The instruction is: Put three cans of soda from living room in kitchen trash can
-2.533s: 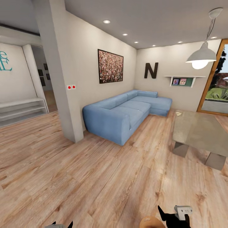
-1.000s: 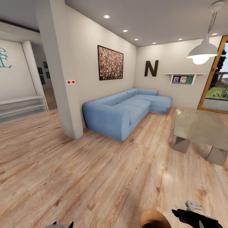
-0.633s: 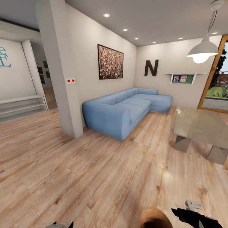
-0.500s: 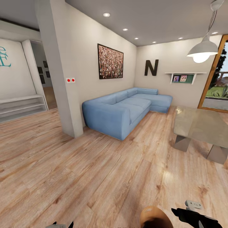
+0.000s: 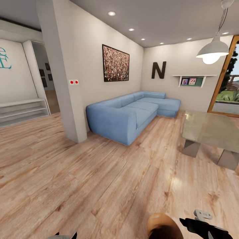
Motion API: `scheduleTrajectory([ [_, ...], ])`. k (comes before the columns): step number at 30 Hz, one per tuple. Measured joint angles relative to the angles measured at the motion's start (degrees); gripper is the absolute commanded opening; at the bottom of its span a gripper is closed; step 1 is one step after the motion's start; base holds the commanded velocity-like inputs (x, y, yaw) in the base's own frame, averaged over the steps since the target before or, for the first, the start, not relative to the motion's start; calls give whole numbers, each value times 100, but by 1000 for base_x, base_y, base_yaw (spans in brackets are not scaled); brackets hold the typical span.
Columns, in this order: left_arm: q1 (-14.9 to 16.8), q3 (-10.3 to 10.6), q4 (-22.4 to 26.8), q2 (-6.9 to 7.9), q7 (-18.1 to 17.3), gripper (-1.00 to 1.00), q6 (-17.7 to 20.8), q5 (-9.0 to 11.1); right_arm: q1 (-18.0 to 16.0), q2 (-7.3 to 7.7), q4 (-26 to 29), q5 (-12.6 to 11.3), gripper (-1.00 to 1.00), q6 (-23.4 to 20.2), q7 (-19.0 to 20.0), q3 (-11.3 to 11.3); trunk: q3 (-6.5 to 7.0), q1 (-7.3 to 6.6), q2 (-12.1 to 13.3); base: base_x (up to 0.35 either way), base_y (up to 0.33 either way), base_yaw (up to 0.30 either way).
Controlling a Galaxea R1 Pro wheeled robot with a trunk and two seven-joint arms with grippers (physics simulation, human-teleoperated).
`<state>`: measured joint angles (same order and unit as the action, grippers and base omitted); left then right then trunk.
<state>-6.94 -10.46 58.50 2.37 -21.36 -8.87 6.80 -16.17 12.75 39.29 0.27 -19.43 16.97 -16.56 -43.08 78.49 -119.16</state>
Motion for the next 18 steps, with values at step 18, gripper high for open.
scheduleTrajectory([
  [18, 0, 0, -1, 0, 1, 100, 0, -3, 0, 1, 0, 0, 100, -4, 0, 16, -323, 395, -722, 0, 0, 0],
])
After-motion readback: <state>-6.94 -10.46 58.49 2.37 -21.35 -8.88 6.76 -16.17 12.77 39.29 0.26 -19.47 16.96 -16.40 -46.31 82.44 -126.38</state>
